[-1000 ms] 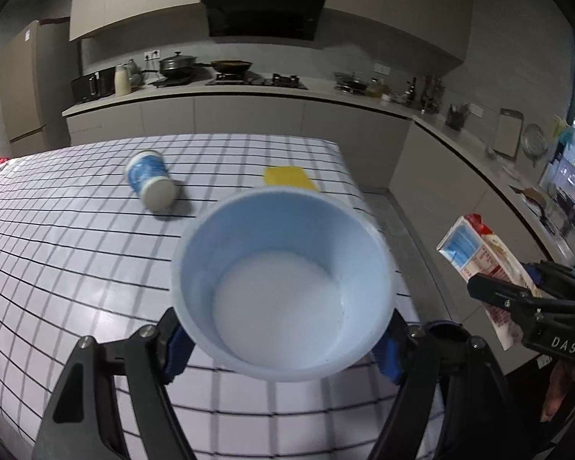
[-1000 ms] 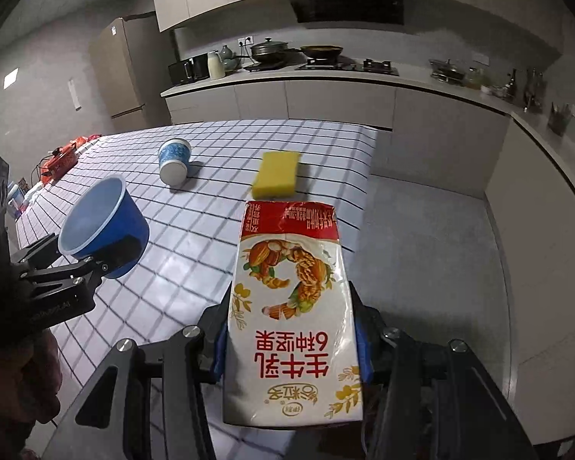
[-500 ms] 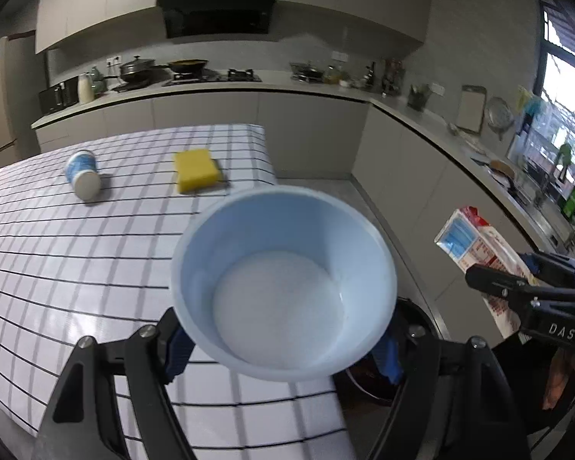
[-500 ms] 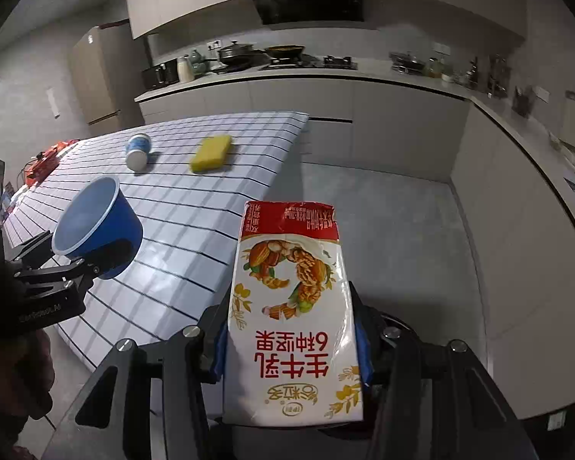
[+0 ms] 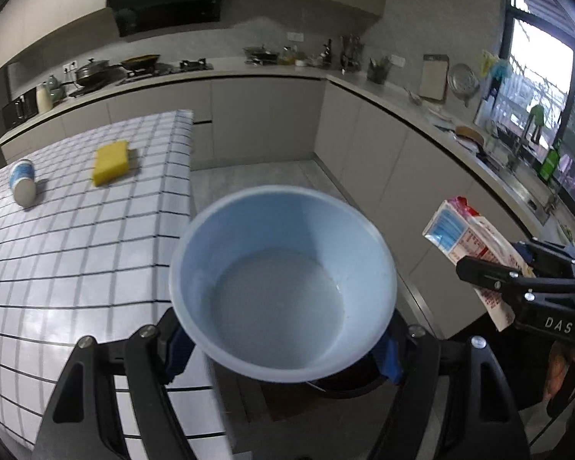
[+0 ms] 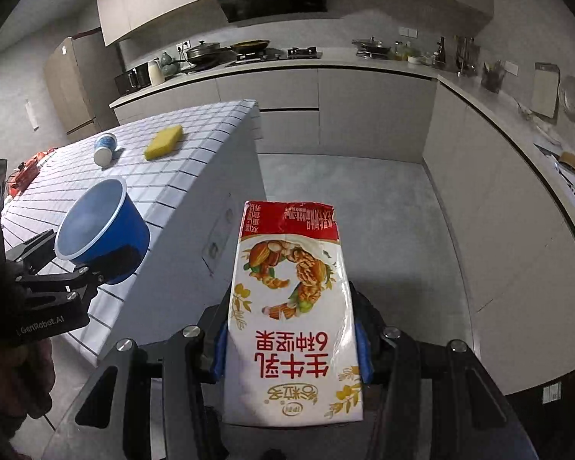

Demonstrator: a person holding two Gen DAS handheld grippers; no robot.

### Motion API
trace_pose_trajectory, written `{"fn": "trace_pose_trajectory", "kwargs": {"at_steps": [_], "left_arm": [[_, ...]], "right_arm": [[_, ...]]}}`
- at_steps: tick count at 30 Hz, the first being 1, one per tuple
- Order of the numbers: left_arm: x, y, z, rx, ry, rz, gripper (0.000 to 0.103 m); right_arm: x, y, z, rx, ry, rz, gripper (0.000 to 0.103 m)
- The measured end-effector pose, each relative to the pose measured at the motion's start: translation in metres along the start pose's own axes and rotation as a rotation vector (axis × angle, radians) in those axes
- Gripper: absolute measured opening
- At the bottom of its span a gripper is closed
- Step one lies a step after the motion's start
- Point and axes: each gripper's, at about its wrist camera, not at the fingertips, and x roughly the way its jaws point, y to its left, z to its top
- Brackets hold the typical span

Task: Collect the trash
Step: 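Carry the blue bowl and milk carton from the island toward the black bin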

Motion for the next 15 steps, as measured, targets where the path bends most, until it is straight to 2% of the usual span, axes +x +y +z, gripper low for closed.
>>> {"fn": "trace_pose_trajectory", "kwargs": {"at_steps": [7, 15], "left_arm": [[0.035, -0.023, -0.022, 0.017, 0.091, -0.020, 0.077], [0.084, -0.036, -0.050, 0.002, 0.212, -0.018, 0.077]], "right_arm": [[0.027, -0.030, -0.027, -0.014, 0.081, -0.004, 0.052], [0.082, -0.051, -0.058, -0.052, 0.187, 0.028, 0.052]]}}
